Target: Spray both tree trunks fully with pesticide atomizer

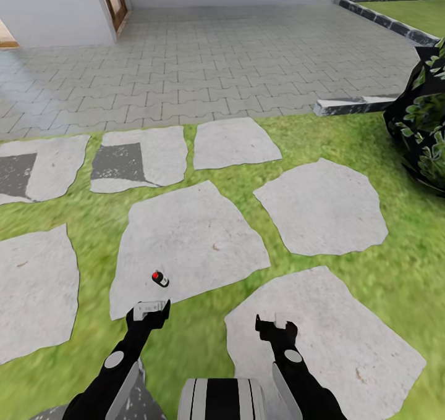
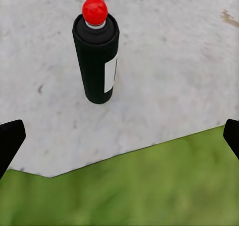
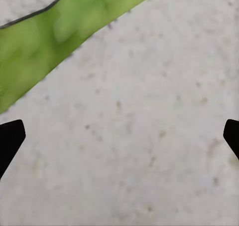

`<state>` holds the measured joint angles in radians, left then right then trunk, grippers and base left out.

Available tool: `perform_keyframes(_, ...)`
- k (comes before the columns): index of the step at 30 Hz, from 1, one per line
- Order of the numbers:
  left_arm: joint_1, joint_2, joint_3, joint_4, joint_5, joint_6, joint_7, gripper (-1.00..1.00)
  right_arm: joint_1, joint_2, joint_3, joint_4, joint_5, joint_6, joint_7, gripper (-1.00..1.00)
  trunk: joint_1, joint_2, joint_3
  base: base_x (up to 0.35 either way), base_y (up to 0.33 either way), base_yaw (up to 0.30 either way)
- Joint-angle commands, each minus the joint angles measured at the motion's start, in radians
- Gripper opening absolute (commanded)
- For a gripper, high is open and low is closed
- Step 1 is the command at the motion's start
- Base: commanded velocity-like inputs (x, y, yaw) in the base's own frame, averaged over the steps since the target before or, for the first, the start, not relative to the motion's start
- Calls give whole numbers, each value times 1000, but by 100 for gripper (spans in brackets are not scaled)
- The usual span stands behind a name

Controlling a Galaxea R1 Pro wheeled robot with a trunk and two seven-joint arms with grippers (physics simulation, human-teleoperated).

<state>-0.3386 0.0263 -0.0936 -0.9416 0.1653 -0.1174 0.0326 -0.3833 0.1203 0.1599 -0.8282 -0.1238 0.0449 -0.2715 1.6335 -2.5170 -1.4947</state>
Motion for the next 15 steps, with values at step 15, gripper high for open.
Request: perform_keyframes(15,-1,1,-3,-2,11,-2,12,100,0,-1,4,-2,-10,4,-8,100,0,0,-1,113,0,0)
